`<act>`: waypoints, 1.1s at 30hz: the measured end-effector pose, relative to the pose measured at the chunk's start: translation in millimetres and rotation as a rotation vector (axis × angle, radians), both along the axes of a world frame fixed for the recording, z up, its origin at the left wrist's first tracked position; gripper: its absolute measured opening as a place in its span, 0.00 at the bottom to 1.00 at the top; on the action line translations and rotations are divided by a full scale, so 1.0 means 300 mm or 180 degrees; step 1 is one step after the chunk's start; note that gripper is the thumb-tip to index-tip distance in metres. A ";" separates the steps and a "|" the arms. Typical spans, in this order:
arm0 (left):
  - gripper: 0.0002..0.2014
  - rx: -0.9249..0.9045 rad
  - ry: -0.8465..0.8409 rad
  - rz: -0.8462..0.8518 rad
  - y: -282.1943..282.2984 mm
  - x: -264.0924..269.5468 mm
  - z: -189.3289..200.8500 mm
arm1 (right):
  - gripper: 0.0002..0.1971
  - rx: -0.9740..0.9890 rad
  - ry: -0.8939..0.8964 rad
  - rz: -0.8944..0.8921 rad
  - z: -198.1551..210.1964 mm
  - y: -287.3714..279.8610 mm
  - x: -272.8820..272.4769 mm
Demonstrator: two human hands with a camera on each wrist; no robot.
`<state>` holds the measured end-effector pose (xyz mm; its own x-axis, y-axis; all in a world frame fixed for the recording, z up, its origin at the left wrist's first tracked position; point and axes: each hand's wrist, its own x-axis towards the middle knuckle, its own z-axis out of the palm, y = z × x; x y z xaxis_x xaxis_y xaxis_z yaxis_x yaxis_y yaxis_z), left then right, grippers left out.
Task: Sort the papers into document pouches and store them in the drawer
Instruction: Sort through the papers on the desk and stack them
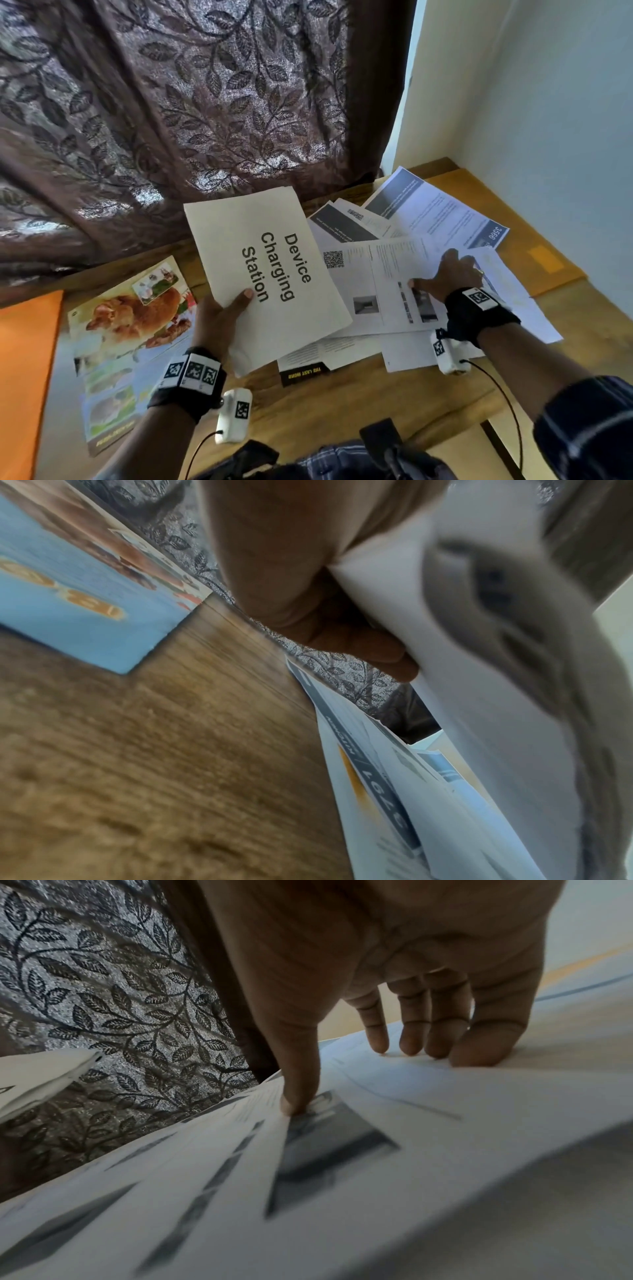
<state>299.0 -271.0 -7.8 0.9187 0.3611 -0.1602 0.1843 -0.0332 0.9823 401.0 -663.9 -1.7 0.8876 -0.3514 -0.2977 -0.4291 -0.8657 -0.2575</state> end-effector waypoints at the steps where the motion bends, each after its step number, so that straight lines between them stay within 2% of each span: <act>1: 0.14 0.0007 0.0023 -0.0041 -0.001 -0.002 -0.002 | 0.45 0.0048 0.0042 -0.0037 0.000 -0.001 0.014; 3: 0.16 0.0079 0.0033 -0.0088 -0.002 -0.006 -0.004 | 0.46 0.0167 0.0113 -0.0094 0.001 -0.008 0.039; 8: 0.10 0.0131 0.0036 -0.0041 -0.003 -0.011 -0.010 | 0.48 0.0281 0.0229 -0.0140 0.009 -0.018 0.061; 10: 0.09 0.0106 0.0079 -0.0012 0.000 -0.014 -0.015 | 0.45 0.0386 0.0249 -0.0212 0.004 -0.024 0.063; 14: 0.09 0.0031 0.0085 0.0010 -0.003 -0.017 -0.018 | 0.27 0.0480 0.0185 -0.0082 -0.002 -0.039 0.055; 16: 0.09 -0.0032 0.0096 0.0052 -0.004 -0.019 -0.018 | 0.13 0.0514 -0.0140 -0.0050 0.000 -0.040 0.050; 17: 0.10 -0.0063 0.0101 0.0072 -0.002 -0.019 -0.019 | 0.08 0.0585 -0.0346 -0.0083 0.004 -0.040 0.050; 22: 0.12 -0.0067 0.0175 0.0130 0.005 -0.021 -0.022 | 0.11 0.1040 -0.1184 -0.0281 0.069 -0.066 0.070; 25: 0.10 -0.0048 0.0257 0.0155 0.008 -0.021 -0.023 | 0.10 0.1336 -0.1538 -0.0363 0.115 -0.100 0.075; 29: 0.11 -0.0047 0.0384 0.0142 0.015 -0.017 -0.028 | 0.11 0.1540 -0.1720 -0.0179 0.135 -0.158 0.083; 33: 0.09 0.0010 0.0512 0.0036 0.019 -0.014 -0.032 | 0.11 0.2086 -0.1404 0.0053 0.158 -0.168 0.072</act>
